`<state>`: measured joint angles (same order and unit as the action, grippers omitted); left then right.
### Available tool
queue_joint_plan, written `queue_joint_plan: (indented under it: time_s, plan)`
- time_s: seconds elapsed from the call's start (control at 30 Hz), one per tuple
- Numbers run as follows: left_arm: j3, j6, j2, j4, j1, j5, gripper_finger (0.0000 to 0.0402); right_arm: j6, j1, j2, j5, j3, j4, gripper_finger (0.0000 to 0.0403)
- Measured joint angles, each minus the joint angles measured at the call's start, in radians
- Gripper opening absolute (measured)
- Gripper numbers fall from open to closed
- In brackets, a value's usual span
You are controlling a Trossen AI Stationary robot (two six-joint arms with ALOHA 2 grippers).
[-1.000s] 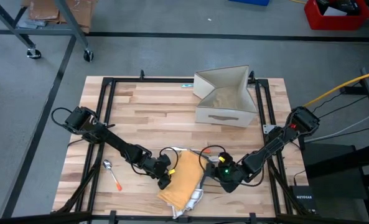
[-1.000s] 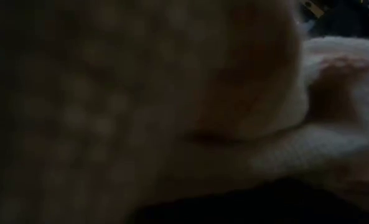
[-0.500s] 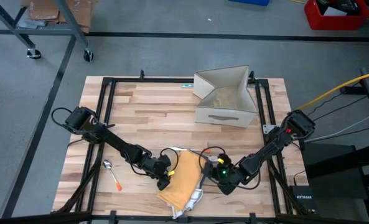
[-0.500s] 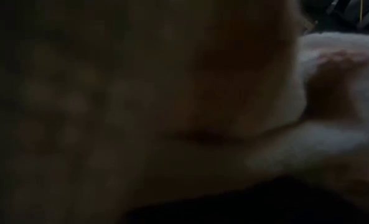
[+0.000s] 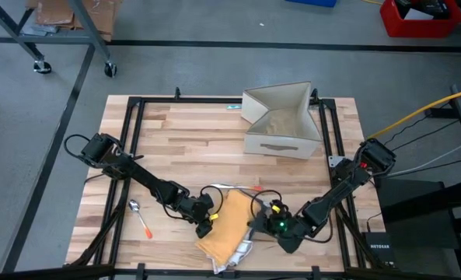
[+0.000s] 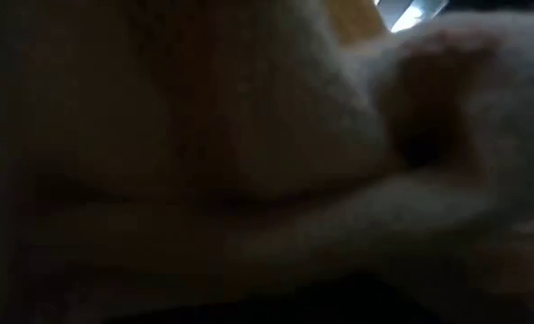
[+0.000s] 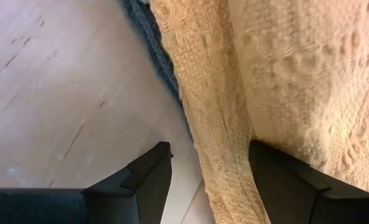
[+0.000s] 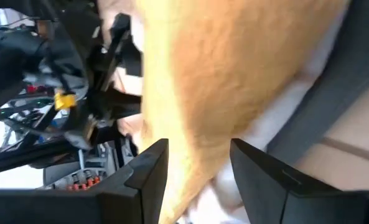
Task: Fold towel
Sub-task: Put the kitchen towels into the brown laundry organizer
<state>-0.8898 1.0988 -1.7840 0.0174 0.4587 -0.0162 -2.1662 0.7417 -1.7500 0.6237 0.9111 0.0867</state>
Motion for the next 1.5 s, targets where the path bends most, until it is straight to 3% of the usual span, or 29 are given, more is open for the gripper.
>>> queue_joint_plan:
  time_s: [0.27,0.47,0.63,0.87,1.03,1.5]
  plan:
    - [0.0,0.0,0.0,0.0,0.0,0.0,0.0208,-0.003,0.0,0.001,0.02,0.031,-0.04,0.0177]
    - [0.0,0.0,0.0,0.0,0.0,0.0,0.0208,-0.048,-0.064,0.0,-0.16,0.045,-0.176,0.0177]
    - [0.0,0.001,0.0,-0.001,0.0,0.0,0.0208,-0.038,-0.1,0.0,-0.166,0.047,-0.204,0.0177]
    - [0.0,0.001,0.0,-0.001,0.0,0.0,0.0208,-0.043,-0.123,-0.001,-0.357,0.047,-0.321,0.0177]
    - [0.0,0.001,0.0,0.002,0.0,0.0,0.0208,-0.085,-0.12,-0.001,-0.406,0.047,-0.355,0.0177]
    - [0.0,-0.009,0.0,0.034,0.0,0.004,0.0208,-0.084,-0.119,-0.063,-0.381,0.048,-0.354,0.0177]
